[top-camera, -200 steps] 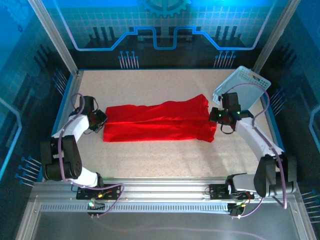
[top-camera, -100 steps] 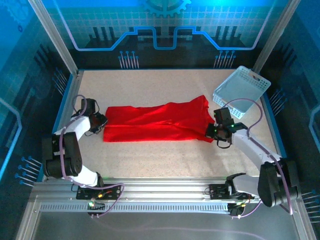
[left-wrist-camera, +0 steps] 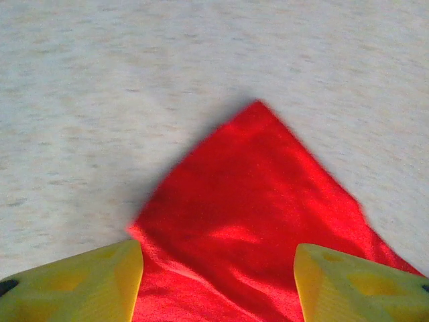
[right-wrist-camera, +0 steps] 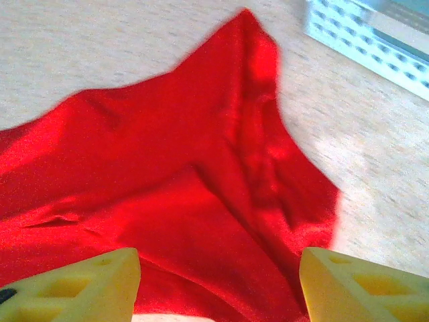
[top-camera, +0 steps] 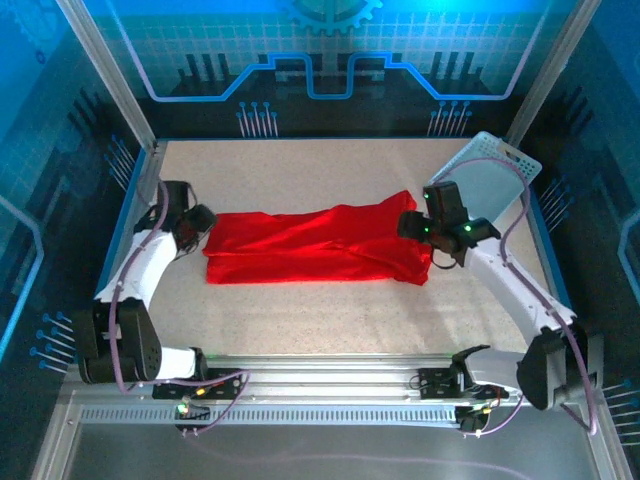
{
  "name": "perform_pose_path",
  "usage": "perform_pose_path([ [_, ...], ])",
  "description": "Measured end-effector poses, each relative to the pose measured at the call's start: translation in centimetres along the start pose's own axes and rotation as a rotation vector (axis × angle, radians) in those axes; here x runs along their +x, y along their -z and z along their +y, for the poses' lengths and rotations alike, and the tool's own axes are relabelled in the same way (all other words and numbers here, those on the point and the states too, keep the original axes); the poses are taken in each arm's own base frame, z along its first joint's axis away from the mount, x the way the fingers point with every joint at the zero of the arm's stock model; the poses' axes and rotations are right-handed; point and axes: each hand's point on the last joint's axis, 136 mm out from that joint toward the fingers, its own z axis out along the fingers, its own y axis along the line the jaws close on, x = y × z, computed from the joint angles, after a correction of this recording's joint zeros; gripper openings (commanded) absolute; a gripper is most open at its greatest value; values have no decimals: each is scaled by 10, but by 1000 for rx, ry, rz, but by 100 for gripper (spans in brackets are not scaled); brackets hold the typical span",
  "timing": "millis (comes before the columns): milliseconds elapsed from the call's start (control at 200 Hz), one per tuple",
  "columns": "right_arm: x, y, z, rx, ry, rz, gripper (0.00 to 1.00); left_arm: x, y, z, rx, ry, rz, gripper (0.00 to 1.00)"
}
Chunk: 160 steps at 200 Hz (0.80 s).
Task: Fold the inside-out t-shirt
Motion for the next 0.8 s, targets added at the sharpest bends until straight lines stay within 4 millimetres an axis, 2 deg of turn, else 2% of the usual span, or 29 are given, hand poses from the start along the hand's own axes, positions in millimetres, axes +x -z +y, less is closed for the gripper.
perform_pose_path([
  [95,1,-29,30,-59,44,55,66,18,-3,-43,76,-90,40,64],
  [170,8,-63,43,-78,55,119,66,37,-18,-61,100,-132,90,64],
  [290,27,-114,42,-52,47,222,66,64,-55,-57,54,-140,187,62],
  [395,45,-139,34,-21,28,285,66,84,-83,-40,-9,-140,257,63],
  [515,52,-149,22,15,-12,309,64,98,-93,-22,-49,-140,291,65],
  [600,51,-150,12,36,-56,300,64,97,-94,-21,-47,-134,289,66],
  [705,57,-142,5,62,-96,292,65,92,-98,-21,-39,-119,283,69],
  [800,75,-126,-9,119,-135,309,65,82,-101,-21,-36,-100,270,71],
])
